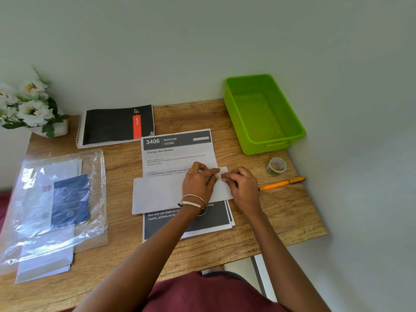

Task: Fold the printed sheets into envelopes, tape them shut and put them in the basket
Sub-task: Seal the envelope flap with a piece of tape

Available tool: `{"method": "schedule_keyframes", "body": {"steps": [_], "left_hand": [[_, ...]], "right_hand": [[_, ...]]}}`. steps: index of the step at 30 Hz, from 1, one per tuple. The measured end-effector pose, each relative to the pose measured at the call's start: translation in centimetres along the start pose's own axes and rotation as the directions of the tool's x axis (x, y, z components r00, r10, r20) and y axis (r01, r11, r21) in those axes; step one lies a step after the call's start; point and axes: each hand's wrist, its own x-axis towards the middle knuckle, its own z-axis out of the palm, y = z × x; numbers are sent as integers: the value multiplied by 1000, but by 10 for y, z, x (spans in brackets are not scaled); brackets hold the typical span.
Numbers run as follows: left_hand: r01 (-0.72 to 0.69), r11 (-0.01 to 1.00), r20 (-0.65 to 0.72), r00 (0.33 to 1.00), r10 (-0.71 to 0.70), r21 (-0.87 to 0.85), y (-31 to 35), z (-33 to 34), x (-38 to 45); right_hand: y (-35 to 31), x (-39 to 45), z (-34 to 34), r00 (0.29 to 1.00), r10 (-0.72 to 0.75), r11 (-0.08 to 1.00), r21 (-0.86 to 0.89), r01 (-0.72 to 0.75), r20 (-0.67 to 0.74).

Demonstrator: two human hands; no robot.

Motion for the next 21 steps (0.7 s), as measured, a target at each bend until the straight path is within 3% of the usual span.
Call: {"method": "schedule_keyframes", "body": {"steps": [21], "left_hand": [[9,1000,1,1000,-9,7,-2,3,1]], "right_hand": [[8,-4,-4,995,-76,997,32,73,70]]}}
